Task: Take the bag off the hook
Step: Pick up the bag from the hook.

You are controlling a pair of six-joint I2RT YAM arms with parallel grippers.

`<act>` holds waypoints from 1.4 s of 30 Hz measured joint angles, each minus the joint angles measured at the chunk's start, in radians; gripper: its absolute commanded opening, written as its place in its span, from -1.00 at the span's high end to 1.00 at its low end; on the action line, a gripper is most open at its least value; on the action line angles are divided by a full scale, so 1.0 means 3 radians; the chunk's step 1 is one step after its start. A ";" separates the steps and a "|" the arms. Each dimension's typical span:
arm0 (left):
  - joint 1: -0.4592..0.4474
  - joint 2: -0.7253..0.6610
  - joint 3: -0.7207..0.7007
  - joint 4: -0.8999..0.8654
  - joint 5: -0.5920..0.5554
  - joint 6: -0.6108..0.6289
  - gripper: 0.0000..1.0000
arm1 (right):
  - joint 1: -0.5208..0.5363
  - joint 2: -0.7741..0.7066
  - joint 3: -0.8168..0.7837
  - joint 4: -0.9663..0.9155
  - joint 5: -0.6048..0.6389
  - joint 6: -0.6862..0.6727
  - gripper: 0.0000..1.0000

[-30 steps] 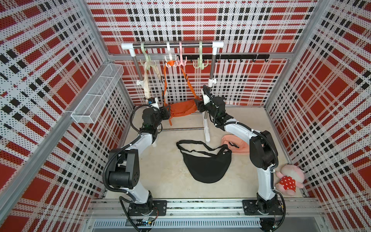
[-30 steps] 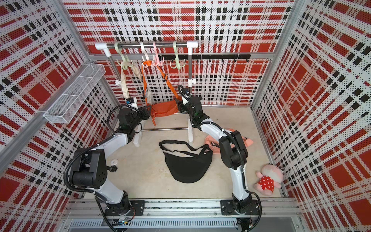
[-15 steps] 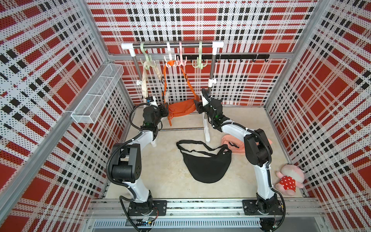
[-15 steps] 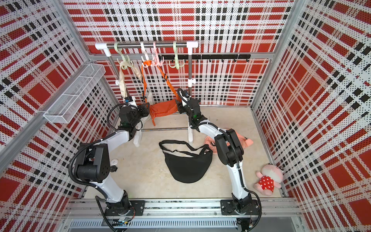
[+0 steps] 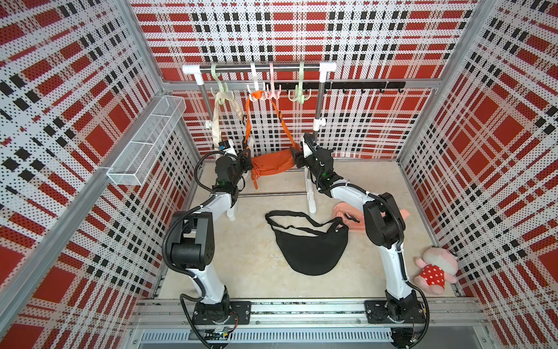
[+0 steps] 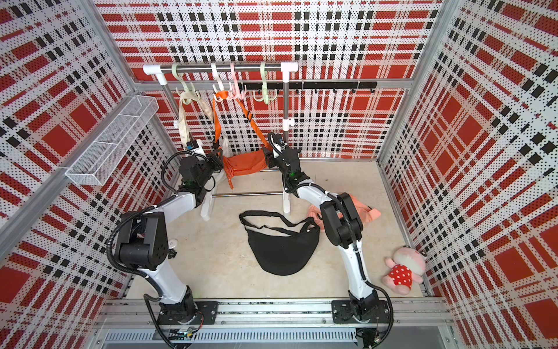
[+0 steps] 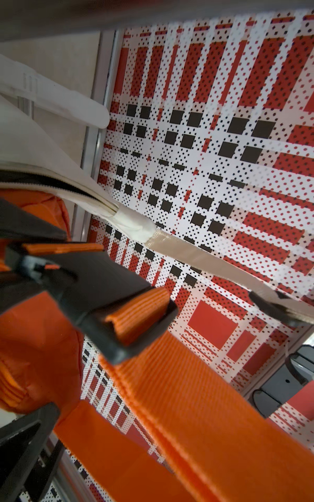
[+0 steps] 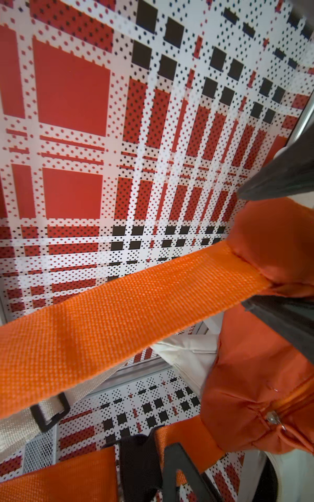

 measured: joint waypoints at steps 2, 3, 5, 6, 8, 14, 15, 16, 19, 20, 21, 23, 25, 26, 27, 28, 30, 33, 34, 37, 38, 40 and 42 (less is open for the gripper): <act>0.0000 0.0000 0.0000 0.0000 0.0001 -0.0008 0.70 | 0.0001 0.0033 0.0053 0.0055 0.0023 0.0004 -0.04; 0.0000 0.0000 0.0000 0.0000 0.0001 -0.0018 0.73 | 0.0001 0.0061 0.0098 0.0070 0.0027 0.0014 0.03; 0.0000 0.0000 0.0000 0.0001 0.0003 -0.0034 0.76 | 0.0003 0.0127 0.0203 0.0078 0.0036 0.0015 0.24; 0.0000 0.0000 0.0000 0.0001 0.0008 -0.0039 0.79 | 0.0003 0.0161 0.0248 0.0080 0.0036 0.0033 0.36; 0.0000 0.0000 0.0000 0.0001 0.0022 -0.0050 0.88 | 0.0006 0.0189 0.0273 0.0081 0.0043 0.0033 0.61; 0.0001 -0.0011 0.0000 0.0003 0.0072 -0.0075 1.00 | 0.0043 0.0167 0.0134 0.0179 0.0067 0.0061 0.96; 0.0001 -0.0025 0.0000 0.0000 0.0085 -0.0083 1.00 | 0.0055 0.0132 0.0061 0.0205 0.0078 0.0056 0.99; 0.0001 -0.0043 0.0000 0.0000 0.0097 -0.0095 1.00 | 0.0065 0.0093 -0.0017 0.0221 0.0090 0.0058 1.00; 0.0001 -0.0134 0.0000 -0.0006 0.0117 -0.0127 1.00 | 0.0102 -0.0052 -0.0205 0.0239 0.0134 0.0053 1.00; 0.0003 -0.0172 0.0000 -0.0008 0.0122 -0.0136 1.00 | 0.0111 -0.0094 -0.0240 0.0239 0.0148 0.0048 1.00; 0.0004 -0.0214 0.0000 -0.0009 0.0130 -0.0140 1.00 | 0.0122 -0.0150 -0.0277 0.0240 0.0164 0.0045 1.00; 0.0009 -0.0306 0.0000 -0.0005 0.0144 -0.0144 1.00 | 0.0140 -0.0247 -0.0314 0.0242 0.0187 0.0034 1.00; 0.0017 -0.0411 0.0000 -0.0006 0.0156 -0.0148 1.00 | 0.0158 -0.0346 -0.0320 0.0243 0.0201 0.0028 1.00; 0.0019 -0.0453 0.0000 -0.0006 0.0158 -0.0149 1.00 | 0.0165 -0.0387 -0.0320 0.0243 0.0205 0.0023 1.00; 0.0020 -0.0500 0.0000 -0.0004 0.0163 -0.0149 1.00 | 0.0174 -0.0443 -0.0320 0.0243 0.0212 0.0019 1.00; 0.0022 -0.0547 0.0000 -0.0004 0.0167 -0.0149 1.00 | 0.0182 -0.0491 -0.0319 0.0245 0.0216 0.0011 1.00; 0.0022 -0.0622 0.0004 -0.0005 0.0168 -0.0149 1.00 | 0.0195 -0.0571 -0.0319 0.0248 0.0230 0.0003 1.00; 0.0025 -0.0707 0.0028 -0.0019 0.0175 -0.0151 1.00 | 0.0217 -0.0654 -0.0305 0.0242 0.0244 -0.0013 1.00; 0.0029 -0.0730 0.0047 -0.0034 0.0178 -0.0154 1.00 | 0.0224 -0.0670 -0.0296 0.0242 0.0245 -0.0015 1.00; 0.0053 -0.0810 0.0108 -0.0067 0.0178 -0.0165 1.00 | 0.0256 -0.0724 -0.0273 0.0220 0.0245 -0.0029 1.00; 0.0064 -0.0848 0.0126 -0.0080 0.0178 -0.0169 1.00 | 0.0270 -0.0750 -0.0273 0.0206 0.0244 -0.0041 1.00; 0.0086 -0.0927 0.0183 -0.0122 0.0173 -0.0174 1.00 | 0.0301 -0.0800 -0.0257 0.0160 0.0245 -0.0058 1.00; 0.0111 -0.0989 0.0309 -0.0191 0.0164 -0.0174 1.00 | 0.0336 -0.0835 -0.0187 0.0088 0.0242 -0.0069 1.00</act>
